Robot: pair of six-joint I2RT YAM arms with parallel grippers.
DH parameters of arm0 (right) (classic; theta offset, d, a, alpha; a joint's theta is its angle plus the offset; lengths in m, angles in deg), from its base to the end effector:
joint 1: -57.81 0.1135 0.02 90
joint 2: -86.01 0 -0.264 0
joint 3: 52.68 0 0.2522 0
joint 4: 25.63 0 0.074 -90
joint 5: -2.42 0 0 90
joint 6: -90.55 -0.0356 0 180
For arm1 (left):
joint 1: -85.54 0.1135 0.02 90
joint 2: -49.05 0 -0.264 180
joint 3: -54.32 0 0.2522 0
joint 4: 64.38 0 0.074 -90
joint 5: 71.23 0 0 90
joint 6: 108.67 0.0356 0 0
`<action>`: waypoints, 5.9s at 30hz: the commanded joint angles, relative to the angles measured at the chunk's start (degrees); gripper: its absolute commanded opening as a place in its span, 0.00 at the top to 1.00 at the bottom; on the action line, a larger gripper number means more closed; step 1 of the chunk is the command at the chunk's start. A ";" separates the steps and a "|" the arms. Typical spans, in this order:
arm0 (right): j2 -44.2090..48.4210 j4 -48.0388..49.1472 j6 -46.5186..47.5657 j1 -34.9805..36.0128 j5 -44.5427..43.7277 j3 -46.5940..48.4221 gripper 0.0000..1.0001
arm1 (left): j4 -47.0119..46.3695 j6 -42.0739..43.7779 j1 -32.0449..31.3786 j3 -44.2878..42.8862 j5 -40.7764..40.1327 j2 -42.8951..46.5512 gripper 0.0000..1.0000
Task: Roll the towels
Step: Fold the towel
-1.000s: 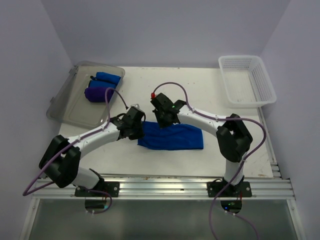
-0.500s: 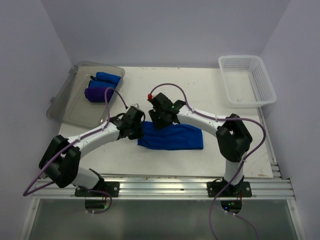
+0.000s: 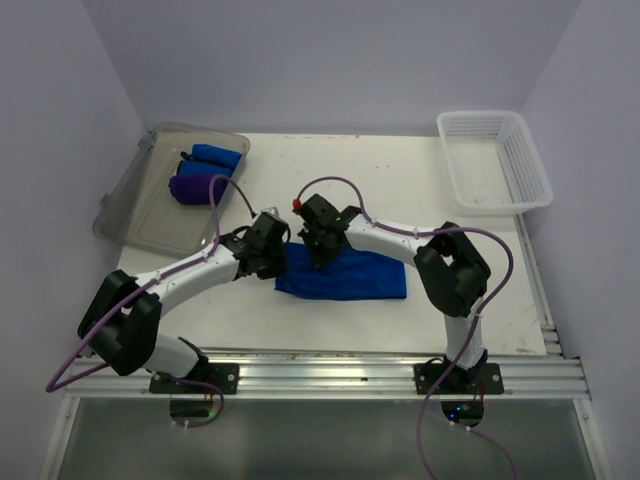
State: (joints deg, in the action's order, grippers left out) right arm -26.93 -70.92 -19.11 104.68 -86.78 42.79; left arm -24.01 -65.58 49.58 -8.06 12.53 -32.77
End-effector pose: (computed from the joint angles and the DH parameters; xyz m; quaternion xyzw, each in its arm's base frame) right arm 0.2824 0.3022 0.1835 -0.2302 0.9442 0.1348 0.1932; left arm 0.2251 -0.1585 0.1963 -0.1061 0.9583 -0.1327 0.2297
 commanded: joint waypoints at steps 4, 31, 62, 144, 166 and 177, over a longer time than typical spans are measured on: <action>4.57 1.82 -0.47 0.15 -3.34 -0.33 1.00 | -2.18 0.07 0.55 -0.25 0.35 1.75 1.00; -2.36 -2.04 3.40 -1.25 -5.63 13.56 1.00 | -0.68 1.56 1.42 -3.23 -2.20 2.63 1.00; 18.46 4.46 -3.27 -14.51 -3.26 -10.68 0.72 | -1.56 3.50 1.79 -5.33 -2.11 0.89 0.67; 33.35 2.08 -17.44 2.70 -15.12 -32.43 0.77 | 9.25 19.67 1.51 -34.97 2.89 -24.09 0.71; 25.84 12.72 -21.20 0.14 -8.45 -39.34 0.90 | 8.72 24.14 3.44 -43.64 0.18 -40.43 0.76; 40.34 3.85 -19.63 0.68 -12.66 -34.34 0.79 | 12.41 24.51 2.48 -41.48 2.37 -25.89 0.60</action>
State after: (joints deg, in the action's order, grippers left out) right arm 8.47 -63.01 -39.64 105.16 -97.54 4.76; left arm -12.89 -41.76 52.35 -50.84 15.26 -70.15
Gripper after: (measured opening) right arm 0.192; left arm 0.376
